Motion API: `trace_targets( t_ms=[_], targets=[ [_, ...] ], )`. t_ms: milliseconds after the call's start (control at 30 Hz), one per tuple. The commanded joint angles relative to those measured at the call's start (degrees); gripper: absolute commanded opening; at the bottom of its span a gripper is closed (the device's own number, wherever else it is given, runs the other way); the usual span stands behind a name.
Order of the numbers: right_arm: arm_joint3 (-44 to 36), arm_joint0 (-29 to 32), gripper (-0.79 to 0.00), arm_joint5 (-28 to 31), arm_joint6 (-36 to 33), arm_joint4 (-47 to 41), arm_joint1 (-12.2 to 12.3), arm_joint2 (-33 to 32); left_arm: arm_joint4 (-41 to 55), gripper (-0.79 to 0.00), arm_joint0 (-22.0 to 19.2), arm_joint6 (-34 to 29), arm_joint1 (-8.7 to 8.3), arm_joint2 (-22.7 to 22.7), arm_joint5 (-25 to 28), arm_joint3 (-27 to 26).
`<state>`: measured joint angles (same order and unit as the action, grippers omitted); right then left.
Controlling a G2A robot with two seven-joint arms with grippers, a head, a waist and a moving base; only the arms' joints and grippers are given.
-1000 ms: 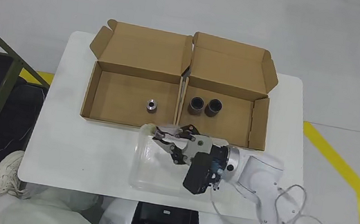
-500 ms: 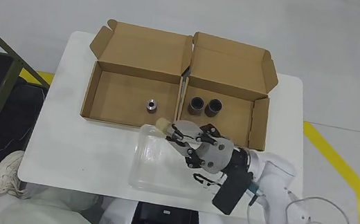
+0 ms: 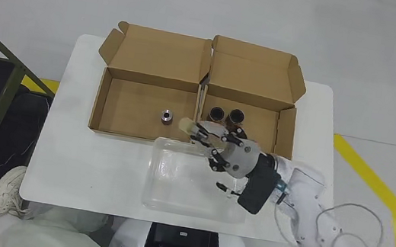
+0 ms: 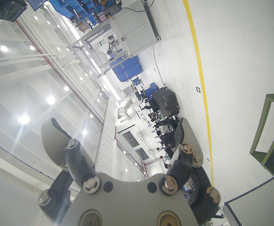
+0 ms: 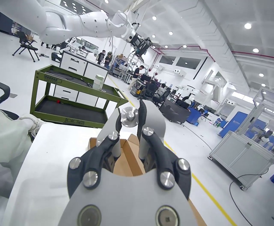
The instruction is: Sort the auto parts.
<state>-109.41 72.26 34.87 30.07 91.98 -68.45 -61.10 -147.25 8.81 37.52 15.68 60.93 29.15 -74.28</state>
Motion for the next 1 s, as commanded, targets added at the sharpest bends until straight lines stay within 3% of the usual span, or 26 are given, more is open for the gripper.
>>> trace_targets(
  t_ms=[0, 500, 967],
  targets=[
    [1.18, -0.91, -0.785, -0.03, -1.07, -0.57, -0.16, 0.62, 0.0, 0.0, 0.0, 0.0, 0.0, 0.0, 0.0, 0.0],
    [14.37, -11.18, -0.785, -2.47, -12.89, -6.67, -2.93, 8.45, 0.0, 0.0, 0.0, 0.0, 0.0, 0.0, 0.0, 0.0],
    [34.05, -24.42, -0.785, -4.0, -21.88, -15.03, -8.31, 18.58, 0.0, 0.0, 0.0, 0.0, 0.0, 0.0, 0.0, 0.0]
  ],
)
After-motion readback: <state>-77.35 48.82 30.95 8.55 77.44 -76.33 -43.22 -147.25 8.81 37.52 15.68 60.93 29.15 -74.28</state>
